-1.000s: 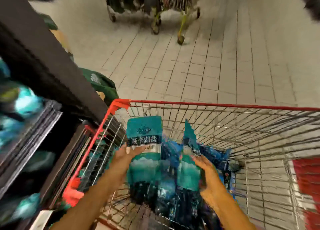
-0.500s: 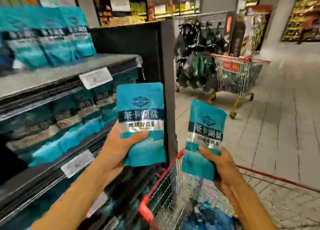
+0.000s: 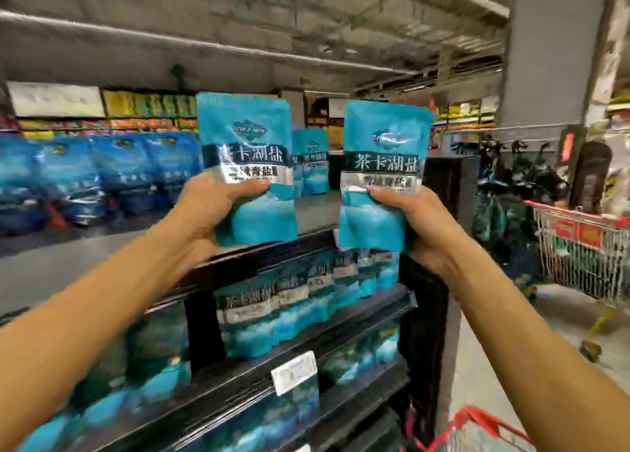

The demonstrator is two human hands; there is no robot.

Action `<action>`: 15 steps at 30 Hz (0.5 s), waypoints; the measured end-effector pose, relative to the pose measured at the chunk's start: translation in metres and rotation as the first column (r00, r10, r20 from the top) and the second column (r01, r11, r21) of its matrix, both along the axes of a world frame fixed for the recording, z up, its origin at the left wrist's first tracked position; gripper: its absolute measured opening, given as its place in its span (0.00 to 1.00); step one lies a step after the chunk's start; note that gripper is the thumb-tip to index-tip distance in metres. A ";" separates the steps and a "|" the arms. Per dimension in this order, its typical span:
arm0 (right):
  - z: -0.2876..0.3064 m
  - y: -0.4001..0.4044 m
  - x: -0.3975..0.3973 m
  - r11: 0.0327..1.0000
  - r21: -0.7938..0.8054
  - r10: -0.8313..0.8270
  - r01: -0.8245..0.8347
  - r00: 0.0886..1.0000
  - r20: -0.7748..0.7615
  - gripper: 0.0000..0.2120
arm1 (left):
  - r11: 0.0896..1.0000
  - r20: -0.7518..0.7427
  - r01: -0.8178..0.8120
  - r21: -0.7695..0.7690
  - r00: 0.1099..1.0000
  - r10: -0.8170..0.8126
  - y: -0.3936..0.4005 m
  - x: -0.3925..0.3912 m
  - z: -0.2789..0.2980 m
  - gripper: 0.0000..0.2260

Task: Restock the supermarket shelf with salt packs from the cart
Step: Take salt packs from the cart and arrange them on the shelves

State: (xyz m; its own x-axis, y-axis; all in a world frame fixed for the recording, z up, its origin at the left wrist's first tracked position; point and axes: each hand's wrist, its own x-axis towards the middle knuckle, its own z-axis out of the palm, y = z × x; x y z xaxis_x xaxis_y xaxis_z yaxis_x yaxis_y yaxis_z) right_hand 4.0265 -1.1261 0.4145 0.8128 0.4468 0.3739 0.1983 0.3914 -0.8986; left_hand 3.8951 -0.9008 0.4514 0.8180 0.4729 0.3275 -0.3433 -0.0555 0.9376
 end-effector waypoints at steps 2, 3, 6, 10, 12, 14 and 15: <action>0.017 0.029 0.021 0.999 -0.037 -0.012 0.013 1.000 0.024 0.14 | 0.999 -0.019 -0.041 -0.027 0.999 0.040 0.027 0.008 0.009 0.19; 0.024 0.044 0.033 0.998 -0.060 -0.027 0.029 0.999 0.026 0.14 | 0.998 -0.031 -0.055 -0.043 0.998 0.054 0.039 0.013 0.012 0.19; 0.040 0.088 0.074 0.989 -0.137 -0.056 0.056 0.998 0.004 0.15 | 0.989 -0.023 -0.125 -0.085 0.992 0.123 0.072 0.028 0.019 0.16; 0.043 0.151 0.132 0.970 -0.238 -0.048 0.054 0.998 0.028 0.19 | 0.963 -0.030 -0.243 -0.120 0.970 0.241 0.107 0.051 0.022 0.17; 0.040 0.187 0.159 0.962 -0.274 -0.018 0.022 1.000 0.015 0.20 | 0.951 -0.047 -0.286 -0.120 0.958 0.283 0.121 0.066 0.022 0.17; 0.037 0.222 0.182 0.951 -0.307 0.022 -0.017 1.000 0.012 0.22 | 0.946 -0.060 -0.306 -0.107 0.952 0.301 0.133 0.082 0.020 0.16; 0.035 0.238 0.192 0.944 -0.328 0.035 -0.031 0.999 0.007 0.24 | 0.946 -0.063 -0.309 -0.100 0.951 0.304 0.139 0.091 0.019 0.16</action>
